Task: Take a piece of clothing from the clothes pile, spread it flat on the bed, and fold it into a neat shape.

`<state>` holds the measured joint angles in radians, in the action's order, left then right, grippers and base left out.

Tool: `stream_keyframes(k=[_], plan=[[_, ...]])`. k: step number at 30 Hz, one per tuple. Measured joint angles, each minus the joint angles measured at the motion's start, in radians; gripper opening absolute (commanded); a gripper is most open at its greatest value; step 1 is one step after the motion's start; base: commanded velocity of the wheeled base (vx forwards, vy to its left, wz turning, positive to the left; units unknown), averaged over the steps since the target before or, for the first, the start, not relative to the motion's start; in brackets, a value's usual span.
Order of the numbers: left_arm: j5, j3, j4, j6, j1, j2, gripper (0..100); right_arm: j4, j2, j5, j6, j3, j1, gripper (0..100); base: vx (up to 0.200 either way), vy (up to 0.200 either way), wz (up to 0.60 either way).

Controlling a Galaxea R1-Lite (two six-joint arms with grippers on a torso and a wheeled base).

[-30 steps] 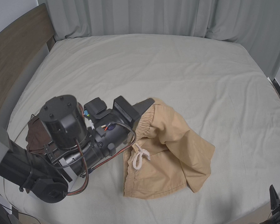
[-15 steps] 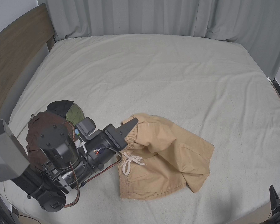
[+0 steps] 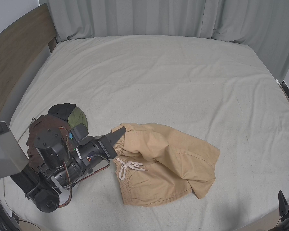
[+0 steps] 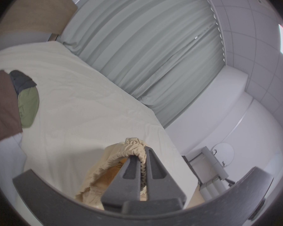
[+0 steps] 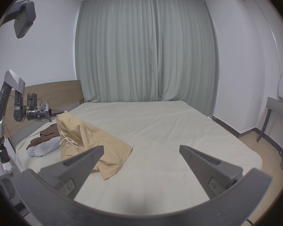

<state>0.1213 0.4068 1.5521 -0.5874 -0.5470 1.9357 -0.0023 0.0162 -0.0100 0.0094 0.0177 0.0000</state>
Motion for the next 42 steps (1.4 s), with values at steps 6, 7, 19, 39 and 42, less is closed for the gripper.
stream_keyframes(k=[6,7,19,39,42], plan=[[0.112,-0.019,0.001,0.132,0.088,0.000,0,0.000,0.000,0.000,-0.001,0.000,0.000,100,0.000,0.000,0.00],[0.134,-0.020,0.001,0.149,0.099,0.000,0,0.000,0.000,0.000,-0.001,0.000,0.000,100,0.000,0.000,0.00],[0.537,-0.023,0.001,0.435,0.321,0.010,0,0.000,0.000,-0.001,-0.002,0.000,-0.001,100,0.000,0.000,0.00],[0.587,0.013,0.001,0.530,0.409,0.135,0,0.000,0.000,-0.003,-0.012,0.000,0.000,100,0.000,0.000,0.00],[0.590,0.009,0.001,0.565,0.418,0.149,0,0.000,0.000,-0.003,-0.013,0.000,-0.001,100,0.000,0.000,0.00]])
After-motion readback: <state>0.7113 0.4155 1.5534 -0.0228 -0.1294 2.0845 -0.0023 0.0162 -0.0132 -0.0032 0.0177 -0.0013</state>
